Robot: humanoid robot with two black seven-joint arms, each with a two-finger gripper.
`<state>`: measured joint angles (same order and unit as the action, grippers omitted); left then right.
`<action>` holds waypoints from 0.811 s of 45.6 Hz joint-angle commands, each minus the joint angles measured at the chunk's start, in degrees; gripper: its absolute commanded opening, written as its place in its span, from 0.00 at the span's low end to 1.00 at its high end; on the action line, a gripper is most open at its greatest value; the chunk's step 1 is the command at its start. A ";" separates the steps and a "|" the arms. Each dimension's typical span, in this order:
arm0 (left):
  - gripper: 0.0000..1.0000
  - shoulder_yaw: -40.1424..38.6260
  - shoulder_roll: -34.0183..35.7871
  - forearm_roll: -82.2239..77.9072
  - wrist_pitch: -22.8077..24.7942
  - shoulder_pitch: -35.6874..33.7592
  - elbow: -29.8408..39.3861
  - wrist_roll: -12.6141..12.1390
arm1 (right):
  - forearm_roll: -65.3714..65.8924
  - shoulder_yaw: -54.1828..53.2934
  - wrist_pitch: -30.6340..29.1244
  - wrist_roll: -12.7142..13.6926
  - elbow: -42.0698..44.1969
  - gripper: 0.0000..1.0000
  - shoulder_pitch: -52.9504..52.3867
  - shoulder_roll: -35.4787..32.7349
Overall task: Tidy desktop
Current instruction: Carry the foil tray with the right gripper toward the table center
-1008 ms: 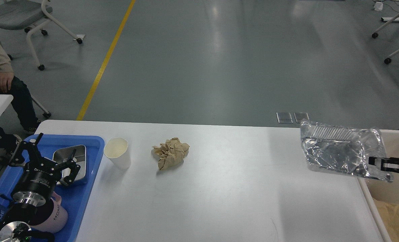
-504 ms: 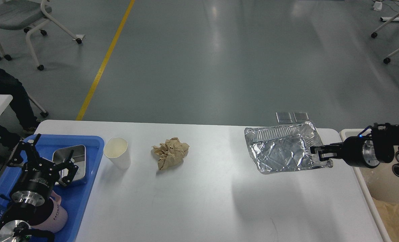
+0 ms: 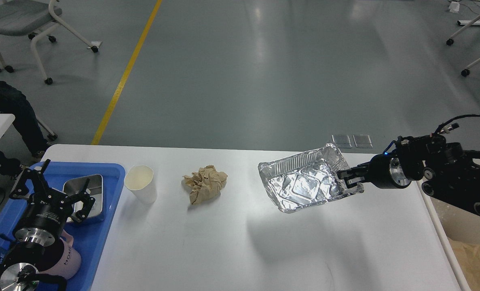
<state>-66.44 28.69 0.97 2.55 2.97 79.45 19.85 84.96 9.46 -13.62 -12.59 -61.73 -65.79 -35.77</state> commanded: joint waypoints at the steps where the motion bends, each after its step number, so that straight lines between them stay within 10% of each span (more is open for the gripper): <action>1: 0.96 0.00 0.13 0.00 0.00 0.01 0.00 0.10 | -0.23 1.26 0.00 0.03 2.22 0.00 -1.27 4.21; 37: 0.96 3.78 9.45 -9.58 -4.92 -1.74 1.14 0.10 | -4.80 2.93 0.00 -0.15 5.13 0.00 -2.94 8.00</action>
<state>-62.78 37.94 -5.88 0.25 1.53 80.26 20.11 80.26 12.40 -13.63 -12.65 -56.51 -68.49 -27.82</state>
